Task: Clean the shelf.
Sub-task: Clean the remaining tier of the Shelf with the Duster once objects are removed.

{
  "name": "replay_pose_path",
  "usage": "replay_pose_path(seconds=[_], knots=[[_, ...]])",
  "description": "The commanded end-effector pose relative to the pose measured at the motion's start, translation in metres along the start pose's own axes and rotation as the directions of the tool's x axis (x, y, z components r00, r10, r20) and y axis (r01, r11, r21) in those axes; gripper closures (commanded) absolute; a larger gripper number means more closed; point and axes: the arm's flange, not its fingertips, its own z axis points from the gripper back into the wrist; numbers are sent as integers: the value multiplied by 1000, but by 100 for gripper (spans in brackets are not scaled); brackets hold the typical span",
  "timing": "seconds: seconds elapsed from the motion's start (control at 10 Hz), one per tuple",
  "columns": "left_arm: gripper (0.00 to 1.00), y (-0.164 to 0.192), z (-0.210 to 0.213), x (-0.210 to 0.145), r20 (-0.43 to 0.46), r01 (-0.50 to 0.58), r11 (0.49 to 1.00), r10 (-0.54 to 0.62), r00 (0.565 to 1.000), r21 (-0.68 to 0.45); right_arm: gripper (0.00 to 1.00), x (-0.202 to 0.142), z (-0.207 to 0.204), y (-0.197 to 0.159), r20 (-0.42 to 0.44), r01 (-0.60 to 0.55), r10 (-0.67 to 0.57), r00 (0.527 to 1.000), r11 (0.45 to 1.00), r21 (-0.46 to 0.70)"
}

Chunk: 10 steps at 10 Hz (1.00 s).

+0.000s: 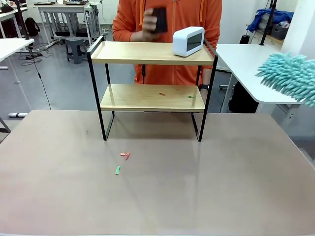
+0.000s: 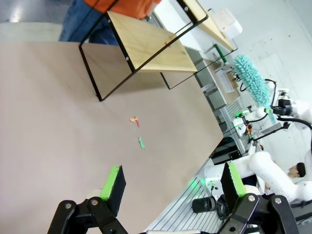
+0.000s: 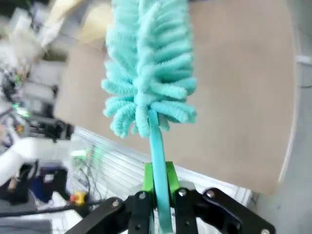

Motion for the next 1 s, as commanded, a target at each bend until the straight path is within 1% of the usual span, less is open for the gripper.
replay_pose_path(seconds=[0.0,0.1,0.3,0.4,0.5,0.6,0.7,0.8,0.9], knots=[[0,-1,-2,0,23,18,1000,-17,1000,-18,88,-22,-19,57,-111,-187,185,976,982,-9],[0,-1,-2,0,23,18,1000,-17,1000,-18,88,-22,-38,78,-120,-228,222,968,973,-42],[0,-1,-2,0,23,18,1000,-17,1000,-18,88,-6,-101,117,-158,-296,282,946,952,-74],[0,-1,-2,0,23,18,1000,-17,1000,-18,88,-2,-138,133,-219,-348,326,920,935,-71],[0,-1,-2,0,23,18,1000,-17,1000,-18,88,-2,-149,139,-212,-368,340,916,923,-109],[0,-1,-2,0,23,18,1000,-17,1000,-18,88,-7,-84,135,-205,-340,323,924,939,-56],[0,-1,-2,0,23,18,1000,-17,1000,-18,88,-7,-84,135,-205,-340,323,924,939,-56],[0,-1,-2,0,23,18,1000,-17,1000,-18,88,6,-119,154,-241,-365,338,910,927,-80],[0,-1,-2,0,23,18,1000,-17,1000,-18,88,14,-119,155,-227,-351,319,920,929,-120]])
